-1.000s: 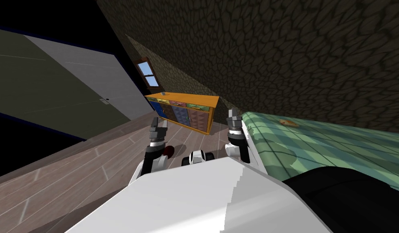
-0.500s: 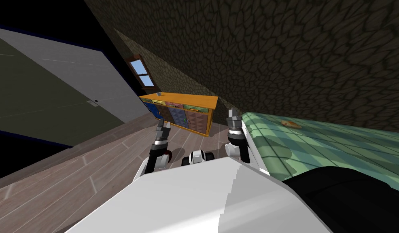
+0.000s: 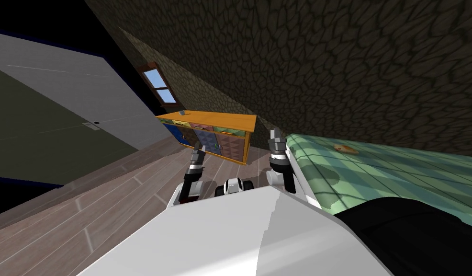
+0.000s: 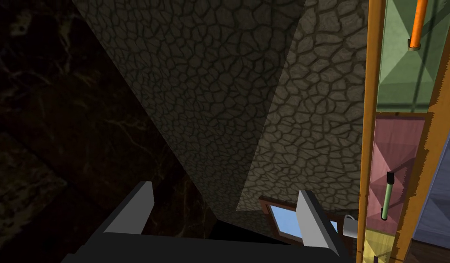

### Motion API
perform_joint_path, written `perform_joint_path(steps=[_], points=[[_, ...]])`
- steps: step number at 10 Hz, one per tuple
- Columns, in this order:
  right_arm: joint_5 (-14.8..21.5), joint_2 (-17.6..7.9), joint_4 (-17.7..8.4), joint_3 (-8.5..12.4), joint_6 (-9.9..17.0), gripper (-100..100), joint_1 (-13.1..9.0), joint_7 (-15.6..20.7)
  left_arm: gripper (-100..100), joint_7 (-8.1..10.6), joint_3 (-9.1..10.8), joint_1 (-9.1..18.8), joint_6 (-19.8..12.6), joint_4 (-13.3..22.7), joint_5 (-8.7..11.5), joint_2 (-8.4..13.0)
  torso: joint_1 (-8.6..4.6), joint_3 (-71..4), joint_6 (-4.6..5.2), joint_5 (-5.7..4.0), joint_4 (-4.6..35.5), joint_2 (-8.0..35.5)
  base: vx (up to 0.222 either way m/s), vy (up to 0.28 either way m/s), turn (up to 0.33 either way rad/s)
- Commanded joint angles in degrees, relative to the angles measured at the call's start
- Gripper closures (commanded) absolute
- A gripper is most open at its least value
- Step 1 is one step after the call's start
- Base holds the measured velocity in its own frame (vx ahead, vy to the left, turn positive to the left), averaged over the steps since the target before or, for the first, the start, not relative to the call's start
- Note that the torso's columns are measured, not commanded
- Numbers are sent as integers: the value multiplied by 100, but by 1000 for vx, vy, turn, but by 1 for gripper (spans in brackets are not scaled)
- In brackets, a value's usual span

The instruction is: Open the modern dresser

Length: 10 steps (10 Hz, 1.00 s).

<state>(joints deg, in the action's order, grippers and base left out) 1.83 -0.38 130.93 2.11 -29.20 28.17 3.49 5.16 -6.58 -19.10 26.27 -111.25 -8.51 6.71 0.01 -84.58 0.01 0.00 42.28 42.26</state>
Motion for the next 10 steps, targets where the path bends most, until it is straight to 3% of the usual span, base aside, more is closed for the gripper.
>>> perform_joint_path(steps=[1, 10], points=[[0, 0, 0, 0, 0, 0, 0, 0, -100, -50, -49, 155, -71, 351, -45, -56, 3, 0, -1, 0, 0, 2, 163, 12, -83], [0, 0, 0, 0, 0, 0, 0, 0, -100, -245, -236, 753, -338, 1548, -219, 117, 5, 0, -2, 1, -1, 4, 162, -19, -79]])
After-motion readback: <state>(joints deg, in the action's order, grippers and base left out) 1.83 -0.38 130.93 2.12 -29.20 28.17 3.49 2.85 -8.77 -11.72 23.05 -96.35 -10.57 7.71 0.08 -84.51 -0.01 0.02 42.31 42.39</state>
